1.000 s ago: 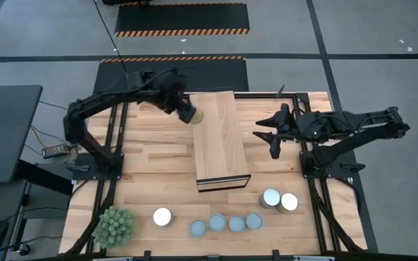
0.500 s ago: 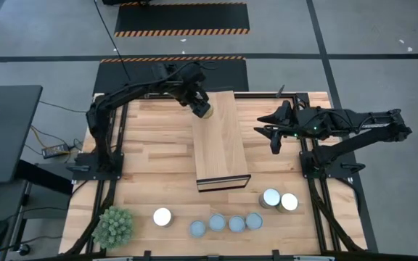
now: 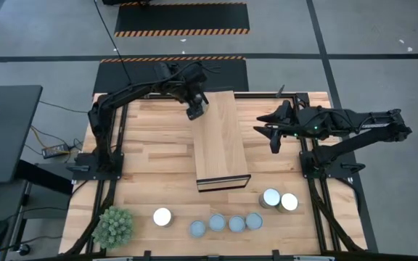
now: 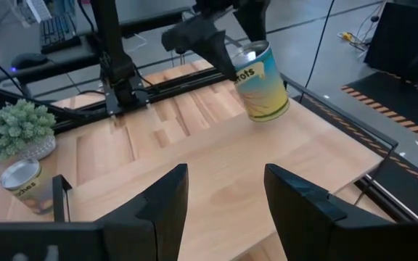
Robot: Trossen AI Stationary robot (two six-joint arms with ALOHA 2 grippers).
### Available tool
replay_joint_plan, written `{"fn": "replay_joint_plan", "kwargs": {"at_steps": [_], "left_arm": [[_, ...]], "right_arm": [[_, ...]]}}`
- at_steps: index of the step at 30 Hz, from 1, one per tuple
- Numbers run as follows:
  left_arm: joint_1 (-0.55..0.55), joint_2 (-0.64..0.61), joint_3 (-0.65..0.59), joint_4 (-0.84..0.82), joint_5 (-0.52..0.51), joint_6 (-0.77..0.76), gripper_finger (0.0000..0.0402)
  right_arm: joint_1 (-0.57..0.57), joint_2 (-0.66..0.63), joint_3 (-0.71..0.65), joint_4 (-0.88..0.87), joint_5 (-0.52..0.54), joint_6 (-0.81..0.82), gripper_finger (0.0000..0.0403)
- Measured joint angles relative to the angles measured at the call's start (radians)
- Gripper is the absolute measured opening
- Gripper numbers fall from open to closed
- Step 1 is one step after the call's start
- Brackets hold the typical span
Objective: Pick and place cans onto a shelf
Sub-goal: Put the canned carrots on the shelf
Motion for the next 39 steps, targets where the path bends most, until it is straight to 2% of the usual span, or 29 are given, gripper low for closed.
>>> {"fn": "replay_joint_plan", "kwargs": {"at_steps": [2, 5, 14, 16, 24, 39], "left_arm": [[0.004, 0.0, 0.0, 0.001, -0.041, 0.043, 0.0328], [0.023, 0.0, 0.0, 0.001, -0.04, 0.001, 0.0329], [0.086, -0.003, 0.011, 0.008, 0.107, -0.424, 0.033], [0.092, -0.003, 0.011, 0.002, 0.121, -0.48, 0.0329], [0.095, -0.002, 0.011, -0.009, 0.112, -0.562, 0.0328], [0.084, -0.002, 0.007, -0.031, 0.126, -0.558, 0.0328]], "right_arm": [[0.0, 0.0, 0.0, 0.008, 0.0, 0.0, 0.019], [0.0, 0.0, 0.0, 0.011, 0.0, 0.002, 0.019], [0.0, 0.0, 0.0, 0.011, 0.0, 0.018, 0.019], [0.0, 0.0, 0.0, 0.011, 0.0, 0.018, 0.019], [0.0, 0.0, 0.0, 0.011, 0.0, 0.018, 0.019], [0.0, 0.0, 0.0, 0.011, -0.004, 0.018, 0.019]]}}
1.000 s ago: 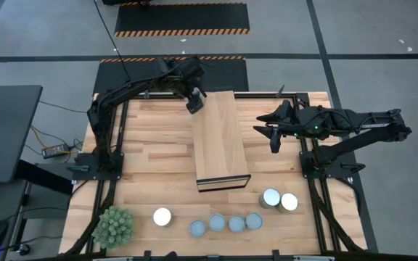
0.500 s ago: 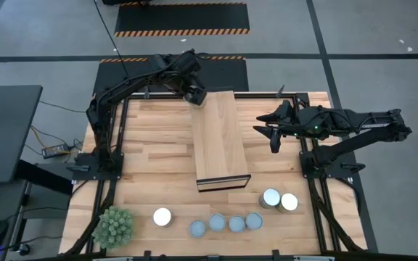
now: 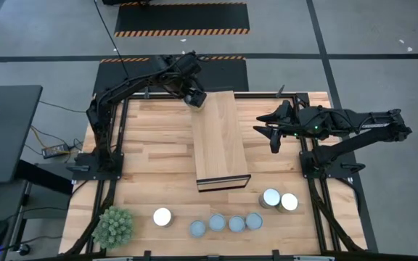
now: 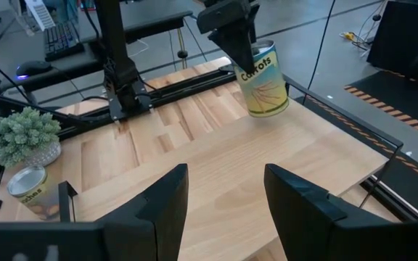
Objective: Pick and place cans onto a shelf
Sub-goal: Put the canned carrots on the shelf
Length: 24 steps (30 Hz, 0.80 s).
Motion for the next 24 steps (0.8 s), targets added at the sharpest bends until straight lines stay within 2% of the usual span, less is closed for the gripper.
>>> {"fn": "replay_joint_plan", "kwargs": {"at_steps": [24], "left_arm": [[-0.005, 0.002, -0.024, 0.077, -0.038, 0.021, 0.0328]], "right_arm": [[0.0, 0.0, 0.0, 0.003, 0.0, 0.0, 0.019]]}}
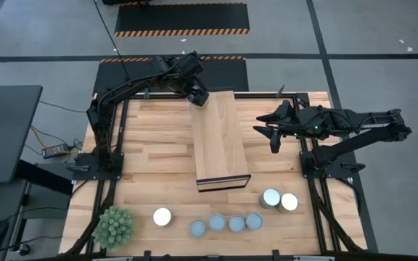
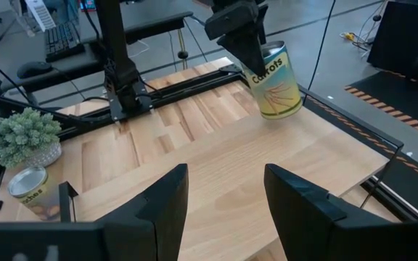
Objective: Pick and place cans onto a shelf
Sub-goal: Put the canned carrots on the shelf
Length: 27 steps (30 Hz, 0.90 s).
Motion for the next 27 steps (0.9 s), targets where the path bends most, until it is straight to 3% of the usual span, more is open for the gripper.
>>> {"fn": "replay_joint_plan", "kwargs": {"at_steps": [21, 27], "left_arm": [[-0.03, 0.035, 0.0, -0.026, 0.01, 0.0, 0.0328], [-0.03, 0.036, 0.0, -0.026, 0.011, 0.017, 0.0346]], "right_arm": [[0.001, 0.0, 0.0, 0.002, -0.007, 0.001, 0.019], [0.001, 0.0, 0.0, 0.003, -0.007, 0.001, 0.019]]}}
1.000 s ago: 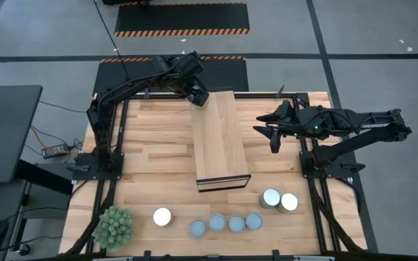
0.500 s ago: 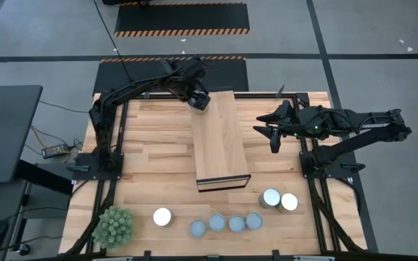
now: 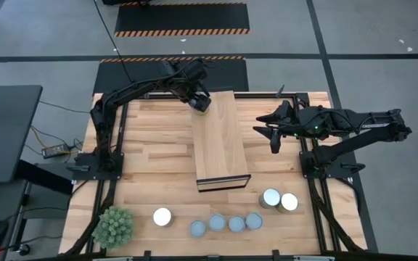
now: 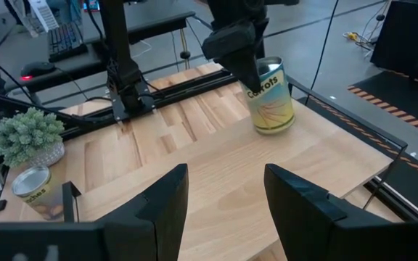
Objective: Pick and place cans onto a shelf
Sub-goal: Put the canned carrots on the shelf
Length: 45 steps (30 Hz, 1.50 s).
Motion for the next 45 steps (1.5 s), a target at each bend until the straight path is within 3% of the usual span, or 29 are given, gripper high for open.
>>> {"fn": "replay_joint_plan", "kwargs": {"at_steps": [20, 32, 41, 45], "left_arm": [[0.0, 0.003, 0.0, 0.054, -0.025, 0.04, 0.0354], [-0.011, 0.001, 0.002, 0.144, -0.071, 0.142, 0.0354], [-0.01, 0.001, 0.002, 0.212, -0.091, 0.3, 0.0354], [-0.021, 0.001, 0.002, 0.253, -0.012, 0.419, 0.0354]], "right_arm": [[0.0, 0.0, 0.0, 0.0, -0.001, 0.002, 0.019], [0.0, 0.0, 0.0, 0.0, -0.001, 0.002, 0.019], [0.0, 0.0, 0.0, 0.0, -0.001, 0.002, 0.019], [0.0, 0.0, 0.0, 0.0, -0.001, 0.002, 0.019]]}}
